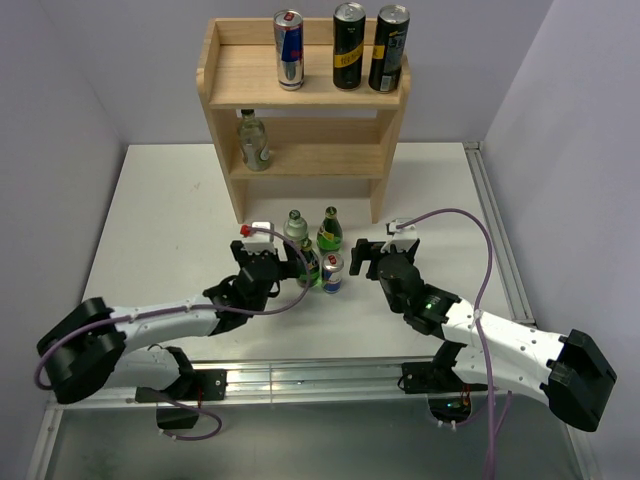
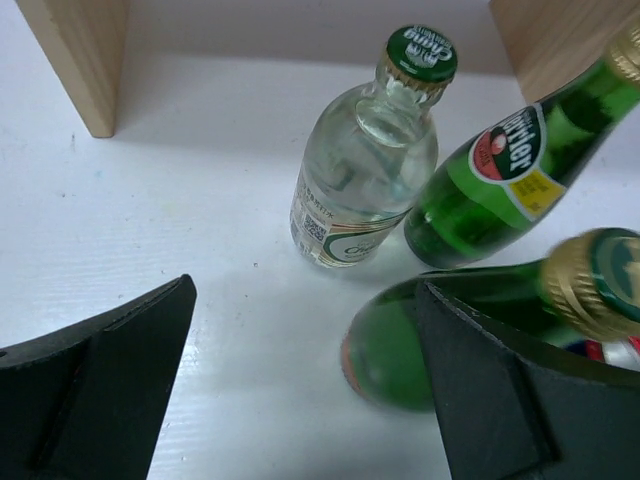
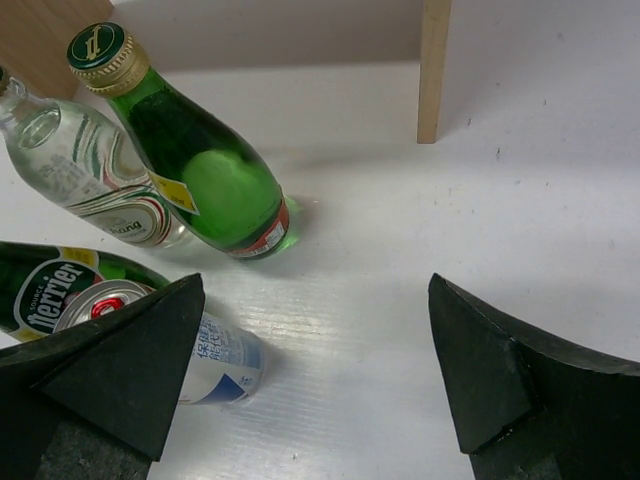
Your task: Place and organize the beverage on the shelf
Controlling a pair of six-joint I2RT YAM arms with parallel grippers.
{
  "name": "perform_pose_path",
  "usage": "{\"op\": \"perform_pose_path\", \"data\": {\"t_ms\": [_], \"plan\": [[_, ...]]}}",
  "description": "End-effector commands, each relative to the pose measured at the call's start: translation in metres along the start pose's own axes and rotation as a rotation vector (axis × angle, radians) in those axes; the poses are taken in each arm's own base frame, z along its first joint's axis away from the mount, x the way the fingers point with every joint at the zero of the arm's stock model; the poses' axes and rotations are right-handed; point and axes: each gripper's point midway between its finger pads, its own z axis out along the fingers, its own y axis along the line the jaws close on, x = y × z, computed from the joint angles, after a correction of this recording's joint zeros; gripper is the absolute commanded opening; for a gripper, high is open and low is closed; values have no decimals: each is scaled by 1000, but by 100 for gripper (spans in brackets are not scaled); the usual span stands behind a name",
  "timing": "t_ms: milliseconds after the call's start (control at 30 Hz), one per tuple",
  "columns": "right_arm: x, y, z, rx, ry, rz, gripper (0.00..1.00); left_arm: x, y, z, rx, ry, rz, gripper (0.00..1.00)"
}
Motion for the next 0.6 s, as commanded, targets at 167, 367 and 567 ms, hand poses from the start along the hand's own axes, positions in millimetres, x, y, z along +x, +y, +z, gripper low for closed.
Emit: {"op": "perform_pose_path", "data": {"t_ms": [167, 367, 567], "plan": [[-7, -4, 0, 15, -35, 30, 100, -5, -9, 41, 19, -65, -22, 97], [-8, -2, 1, 11, -37, 29, 100, 1, -12, 51, 43, -57, -25, 97], [-6, -2, 4, 19, -27, 16, 100, 10, -30, 49, 150, -39, -58, 98]]}}
